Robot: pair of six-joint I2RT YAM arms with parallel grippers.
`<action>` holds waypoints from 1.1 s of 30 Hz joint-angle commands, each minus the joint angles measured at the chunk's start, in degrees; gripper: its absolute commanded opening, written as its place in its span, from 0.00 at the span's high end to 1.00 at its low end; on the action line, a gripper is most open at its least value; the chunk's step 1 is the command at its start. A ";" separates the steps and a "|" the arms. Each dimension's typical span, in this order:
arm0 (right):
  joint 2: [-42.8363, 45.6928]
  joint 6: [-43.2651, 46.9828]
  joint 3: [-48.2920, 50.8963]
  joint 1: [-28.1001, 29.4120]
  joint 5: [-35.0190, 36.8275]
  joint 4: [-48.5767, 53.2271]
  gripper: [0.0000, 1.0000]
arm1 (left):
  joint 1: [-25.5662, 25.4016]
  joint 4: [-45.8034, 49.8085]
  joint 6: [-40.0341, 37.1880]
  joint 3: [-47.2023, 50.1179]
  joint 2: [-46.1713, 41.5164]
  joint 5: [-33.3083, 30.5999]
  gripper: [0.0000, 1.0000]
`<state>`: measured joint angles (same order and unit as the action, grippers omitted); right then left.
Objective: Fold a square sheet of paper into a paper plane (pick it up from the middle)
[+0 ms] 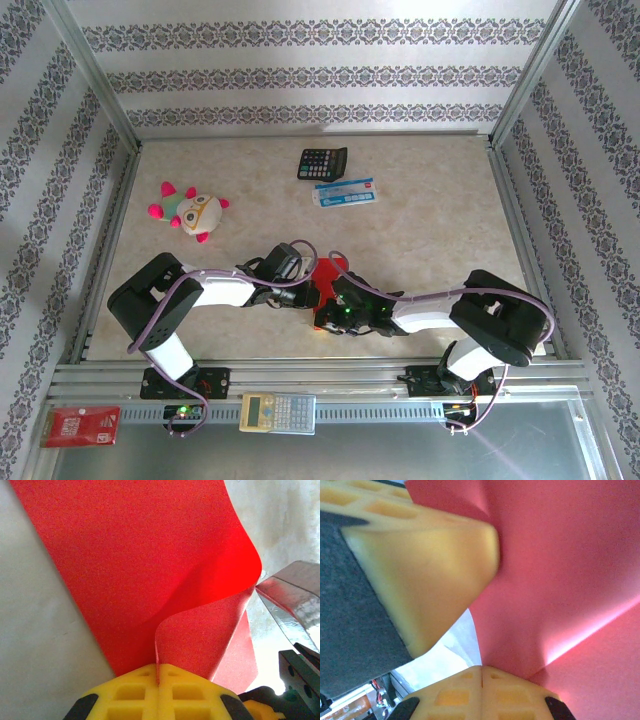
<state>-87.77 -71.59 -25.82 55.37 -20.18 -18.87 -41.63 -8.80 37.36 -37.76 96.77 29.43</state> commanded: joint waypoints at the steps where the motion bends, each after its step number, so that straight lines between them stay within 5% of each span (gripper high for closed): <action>1: 0.93 1.81 -1.32 0.51 -0.41 3.08 0.95 | -1.35 10.11 -1.31 2.97 6.74 -8.75 1.00; 33: -0.11 0.86 -0.53 3.18 -2.84 3.33 0.98 | -1.35 11.31 -1.53 2.73 6.82 -9.58 1.00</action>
<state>-88.71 -71.22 -26.68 58.17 -21.39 -18.48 -41.65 -8.56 37.34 -38.20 97.08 29.54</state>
